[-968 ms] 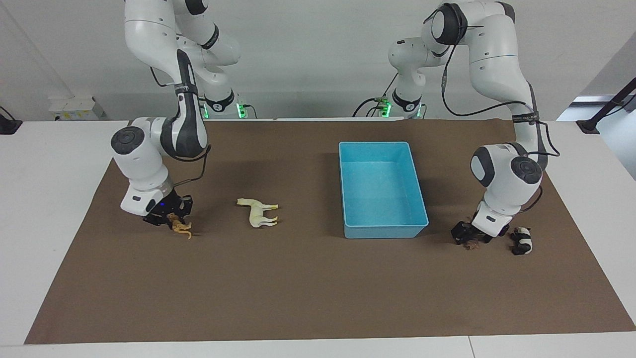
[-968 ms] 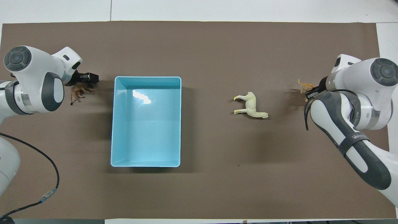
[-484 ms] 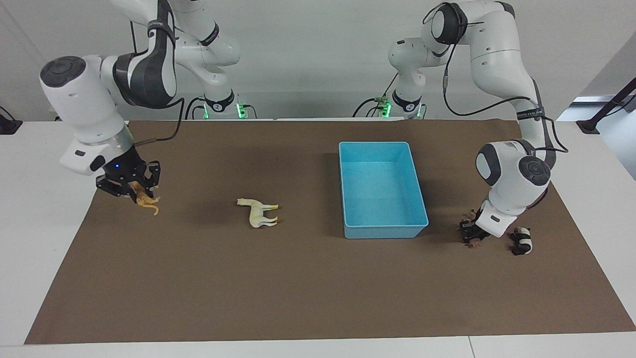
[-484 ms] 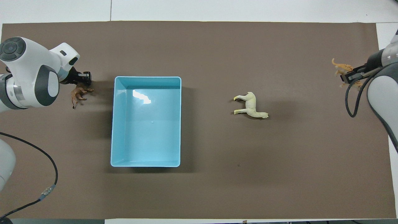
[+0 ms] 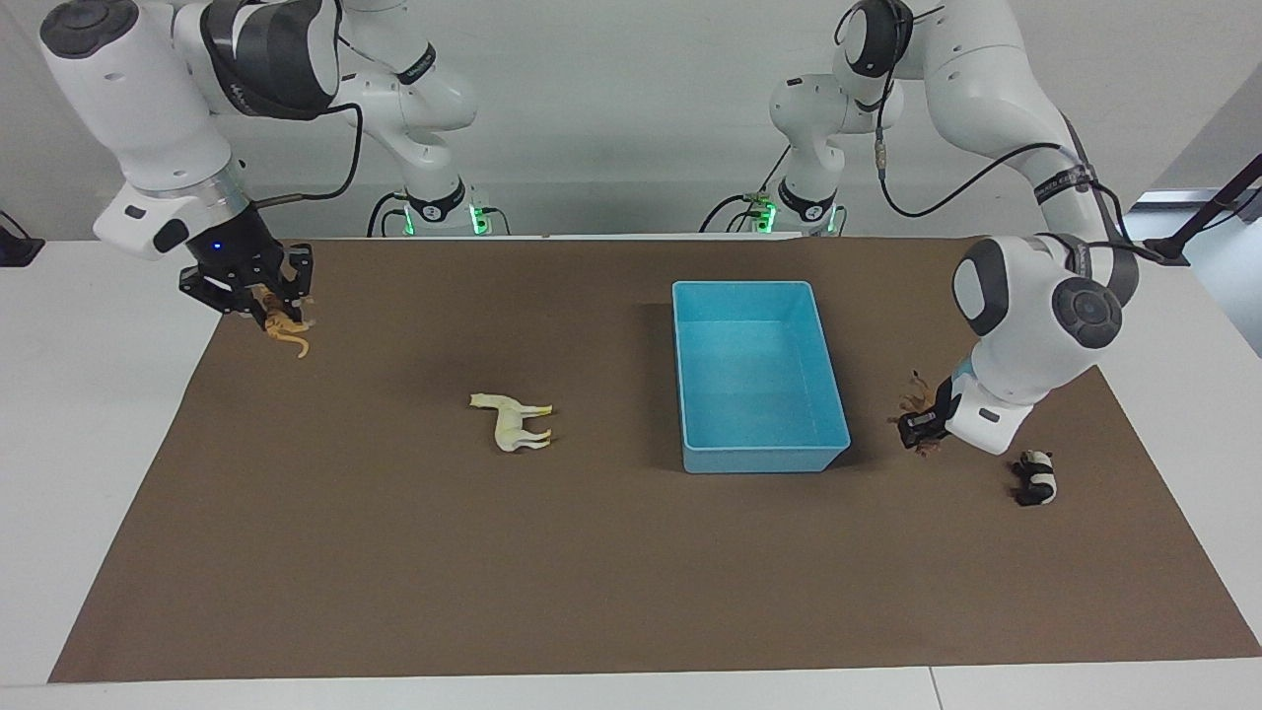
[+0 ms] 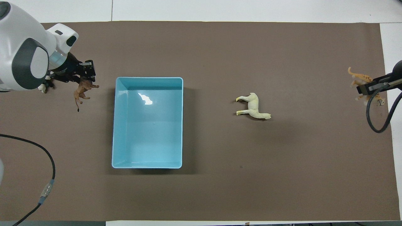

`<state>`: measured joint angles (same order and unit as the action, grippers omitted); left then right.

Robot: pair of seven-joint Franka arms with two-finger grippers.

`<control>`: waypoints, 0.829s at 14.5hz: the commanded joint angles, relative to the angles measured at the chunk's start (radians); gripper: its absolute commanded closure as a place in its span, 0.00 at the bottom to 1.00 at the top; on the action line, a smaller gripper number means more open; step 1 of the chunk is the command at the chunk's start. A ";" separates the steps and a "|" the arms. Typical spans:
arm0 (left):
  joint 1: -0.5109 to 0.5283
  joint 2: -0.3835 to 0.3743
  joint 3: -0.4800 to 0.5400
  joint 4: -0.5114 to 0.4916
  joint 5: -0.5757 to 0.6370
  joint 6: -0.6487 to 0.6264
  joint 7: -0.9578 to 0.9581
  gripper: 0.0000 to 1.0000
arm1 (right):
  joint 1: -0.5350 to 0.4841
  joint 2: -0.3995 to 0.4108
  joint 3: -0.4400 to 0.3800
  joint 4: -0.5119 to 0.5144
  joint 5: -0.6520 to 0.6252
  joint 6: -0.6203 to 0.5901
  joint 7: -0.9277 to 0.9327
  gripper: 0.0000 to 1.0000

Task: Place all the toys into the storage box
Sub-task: 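Carry the brown lion into the blue box with the left gripper and release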

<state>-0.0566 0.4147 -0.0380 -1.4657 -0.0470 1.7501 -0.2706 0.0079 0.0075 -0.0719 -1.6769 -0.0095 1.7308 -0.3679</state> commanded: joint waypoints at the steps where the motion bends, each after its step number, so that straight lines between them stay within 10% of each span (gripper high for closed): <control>1: -0.086 -0.120 0.012 -0.053 -0.037 -0.138 -0.169 1.00 | -0.002 -0.011 0.004 -0.004 -0.003 -0.010 0.020 1.00; 6: -0.299 -0.264 0.012 -0.423 -0.039 0.165 -0.493 0.97 | 0.001 -0.012 0.009 -0.004 0.000 -0.008 0.072 1.00; 7: -0.301 -0.275 0.010 -0.458 -0.039 0.202 -0.490 0.62 | 0.001 -0.012 0.018 -0.004 0.000 -0.008 0.087 1.00; 8: -0.302 -0.278 0.009 -0.467 -0.039 0.204 -0.489 0.01 | 0.001 -0.012 0.036 -0.004 0.000 -0.008 0.118 1.00; 12: -0.295 -0.278 0.010 -0.459 -0.037 0.203 -0.487 0.00 | 0.001 -0.024 0.151 -0.004 0.000 -0.011 0.332 1.00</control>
<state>-0.3585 0.1777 -0.0307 -1.8874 -0.0732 1.9342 -0.7654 0.0129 0.0042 0.0245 -1.6768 -0.0095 1.7306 -0.1387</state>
